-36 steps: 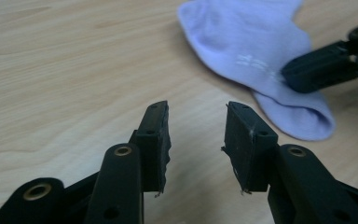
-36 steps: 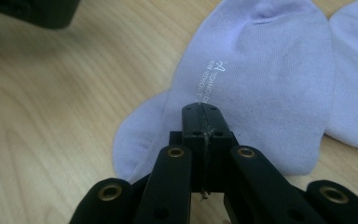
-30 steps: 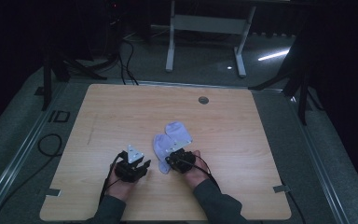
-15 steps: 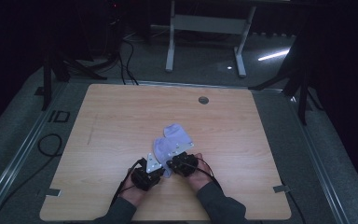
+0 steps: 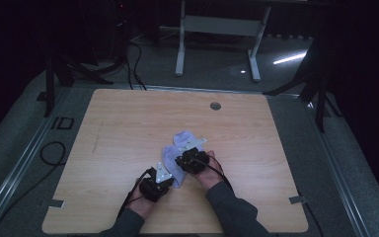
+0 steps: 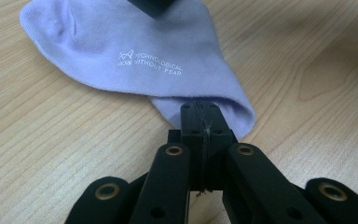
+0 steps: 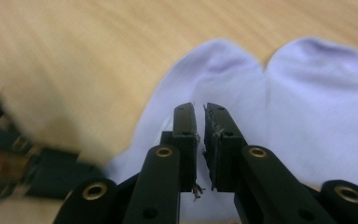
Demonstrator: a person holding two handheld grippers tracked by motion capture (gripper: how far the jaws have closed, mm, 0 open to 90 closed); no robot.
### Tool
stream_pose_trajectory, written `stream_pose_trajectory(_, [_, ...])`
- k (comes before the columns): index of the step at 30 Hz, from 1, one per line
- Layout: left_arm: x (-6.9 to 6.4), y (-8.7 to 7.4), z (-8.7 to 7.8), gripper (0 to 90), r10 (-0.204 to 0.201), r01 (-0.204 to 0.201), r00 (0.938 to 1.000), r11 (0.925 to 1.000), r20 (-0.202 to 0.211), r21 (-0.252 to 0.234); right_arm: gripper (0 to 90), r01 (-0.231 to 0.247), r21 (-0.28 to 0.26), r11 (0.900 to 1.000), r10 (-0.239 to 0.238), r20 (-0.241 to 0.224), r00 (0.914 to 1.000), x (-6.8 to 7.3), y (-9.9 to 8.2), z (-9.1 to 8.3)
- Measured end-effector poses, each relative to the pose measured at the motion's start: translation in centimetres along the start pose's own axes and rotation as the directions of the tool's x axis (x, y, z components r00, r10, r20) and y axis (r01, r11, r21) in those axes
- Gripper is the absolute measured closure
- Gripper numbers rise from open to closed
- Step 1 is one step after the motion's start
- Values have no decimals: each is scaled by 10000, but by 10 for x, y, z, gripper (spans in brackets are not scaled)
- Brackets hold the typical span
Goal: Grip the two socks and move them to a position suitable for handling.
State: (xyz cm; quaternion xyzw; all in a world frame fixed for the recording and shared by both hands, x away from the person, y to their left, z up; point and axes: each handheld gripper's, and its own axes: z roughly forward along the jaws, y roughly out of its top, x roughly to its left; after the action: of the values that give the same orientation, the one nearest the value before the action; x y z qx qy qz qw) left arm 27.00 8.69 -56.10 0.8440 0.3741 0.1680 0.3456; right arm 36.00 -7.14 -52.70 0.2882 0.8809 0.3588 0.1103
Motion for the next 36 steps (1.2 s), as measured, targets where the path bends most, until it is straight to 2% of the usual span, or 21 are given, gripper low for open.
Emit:
stream_pose_trajectory(4, [0,0,0,894,26,-26,10000,10000,-31,-1,789,-344,52,9994,344,-12,9994,-10,11,9])
stream_pose_trajectory(8, [-1,0,0,894,65,-65,10000,10000,-63,2,762,-610,78,9981,611,-91,9981,-15,22,19])
stream_pose_trajectory(16, [-1,0,0,894,72,-72,10000,10000,-63,-13,660,-677,72,9977,674,321,9972,-17,43,37])
stream_pose_trajectory(22, [-1,0,0,894,85,-85,9999,10000,-62,3,556,-1008,109,9948,1008,59,9949,-19,53,50])
stream_pose_trajectory(25, [-1,0,0,894,92,-92,9999,10000,-63,5,473,-1356,176,9906,1359,-147,9906,-17,56,56])
stream_pose_trajectory(28, [-1,0,0,894,99,-99,9999,9999,-76,14,441,-1414,439,9890,1412,70,9900,-16,58,65])
stream_pose_trajectory(32, [-1,0,0,894,79,-79,9999,10000,-74,5,471,-1123,874,9898,1082,498,9929,-12,59,73])
stream_pose_trajectory(34, [-1,0,0,894,62,-62,10000,10000,-68,11,538,-962,1000,9903,905,601,9941,-10,59,72])
stream_pose_trajectory(36, [-1,0,0,894,46,-46,10000,10000,-66,15,657,-763,1002,9920,704,611,9956,-8,58,70])
